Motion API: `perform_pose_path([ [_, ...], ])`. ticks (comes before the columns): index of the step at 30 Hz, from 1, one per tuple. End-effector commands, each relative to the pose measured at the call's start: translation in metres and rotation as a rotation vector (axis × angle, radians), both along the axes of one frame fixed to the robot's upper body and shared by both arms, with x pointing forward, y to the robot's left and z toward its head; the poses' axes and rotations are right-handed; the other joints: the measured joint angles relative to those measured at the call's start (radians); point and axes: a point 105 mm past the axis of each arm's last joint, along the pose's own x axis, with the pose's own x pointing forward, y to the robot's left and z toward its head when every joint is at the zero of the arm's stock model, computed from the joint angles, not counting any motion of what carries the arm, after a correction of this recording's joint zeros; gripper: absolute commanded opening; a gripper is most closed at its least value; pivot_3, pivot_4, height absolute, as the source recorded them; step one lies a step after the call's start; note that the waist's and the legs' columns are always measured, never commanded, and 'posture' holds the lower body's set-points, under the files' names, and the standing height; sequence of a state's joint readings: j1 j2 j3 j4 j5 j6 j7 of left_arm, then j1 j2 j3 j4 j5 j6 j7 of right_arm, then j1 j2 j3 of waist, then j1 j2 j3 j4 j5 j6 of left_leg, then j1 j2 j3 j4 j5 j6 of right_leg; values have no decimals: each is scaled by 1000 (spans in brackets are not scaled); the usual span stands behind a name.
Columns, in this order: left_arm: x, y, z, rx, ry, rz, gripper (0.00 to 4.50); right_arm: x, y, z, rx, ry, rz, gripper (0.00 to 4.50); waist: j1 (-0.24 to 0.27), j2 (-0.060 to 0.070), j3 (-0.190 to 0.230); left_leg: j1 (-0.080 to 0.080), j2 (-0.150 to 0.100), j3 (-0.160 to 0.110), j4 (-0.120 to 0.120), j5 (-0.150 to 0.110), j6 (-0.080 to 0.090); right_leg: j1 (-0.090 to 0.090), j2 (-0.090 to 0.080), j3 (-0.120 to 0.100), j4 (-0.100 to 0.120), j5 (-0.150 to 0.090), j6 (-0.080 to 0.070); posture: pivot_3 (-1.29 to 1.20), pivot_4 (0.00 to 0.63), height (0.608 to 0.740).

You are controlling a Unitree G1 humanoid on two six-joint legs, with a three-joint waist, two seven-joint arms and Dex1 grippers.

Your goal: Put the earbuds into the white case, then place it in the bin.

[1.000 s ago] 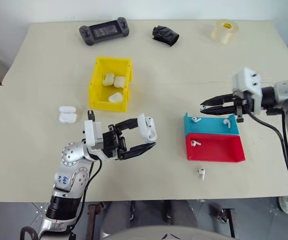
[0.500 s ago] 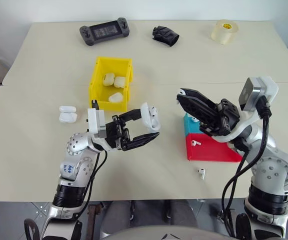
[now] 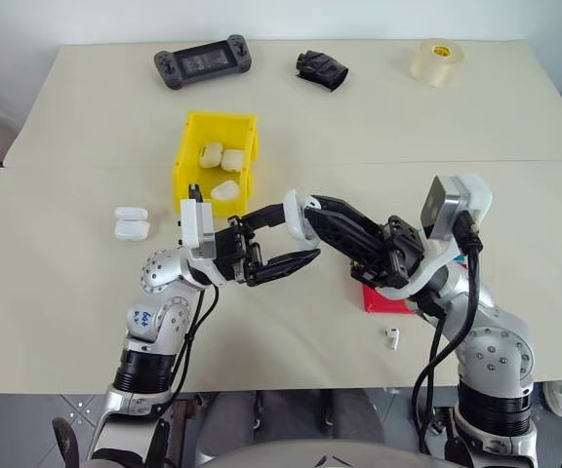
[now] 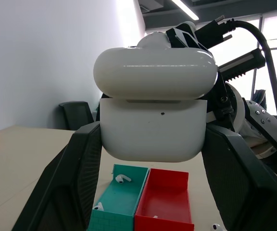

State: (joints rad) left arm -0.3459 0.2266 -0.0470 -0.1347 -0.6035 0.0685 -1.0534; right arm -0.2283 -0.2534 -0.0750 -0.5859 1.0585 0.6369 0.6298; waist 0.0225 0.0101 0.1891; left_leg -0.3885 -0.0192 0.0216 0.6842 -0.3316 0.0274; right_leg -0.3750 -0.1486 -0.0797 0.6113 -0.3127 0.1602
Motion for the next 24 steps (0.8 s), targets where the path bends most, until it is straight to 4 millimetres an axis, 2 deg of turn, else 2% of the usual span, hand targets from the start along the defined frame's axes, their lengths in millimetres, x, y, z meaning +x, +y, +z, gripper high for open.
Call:
perform_pose_path([
  [1, -1, -3, 6, -20, -17, -11, 2753, -9, 4, 4, 9, -35, 21, 525, -1, 0, 0, 0, 0, 0, 0, 0, 0, 0, 0, 0, 0, 0, 0, 0, 150, 740],
  [14, 2, -3, 9, -33, -24, 9, 2753, -9, -2, -14, -53, 26, 0, 525, -1, 0, 0, 0, 0, 0, 0, 0, 0, 0, 0, 0, 0, 0, 0, 0, 150, 740],
  [24, -1, -2, 12, -39, -32, -3, 2753, 2, -7, -25, -71, 75, -55, 525, -1, 0, 0, 0, 0, 0, 0, 0, 0, 0, 0, 0, 0, 0, 0, 0, 150, 740],
])
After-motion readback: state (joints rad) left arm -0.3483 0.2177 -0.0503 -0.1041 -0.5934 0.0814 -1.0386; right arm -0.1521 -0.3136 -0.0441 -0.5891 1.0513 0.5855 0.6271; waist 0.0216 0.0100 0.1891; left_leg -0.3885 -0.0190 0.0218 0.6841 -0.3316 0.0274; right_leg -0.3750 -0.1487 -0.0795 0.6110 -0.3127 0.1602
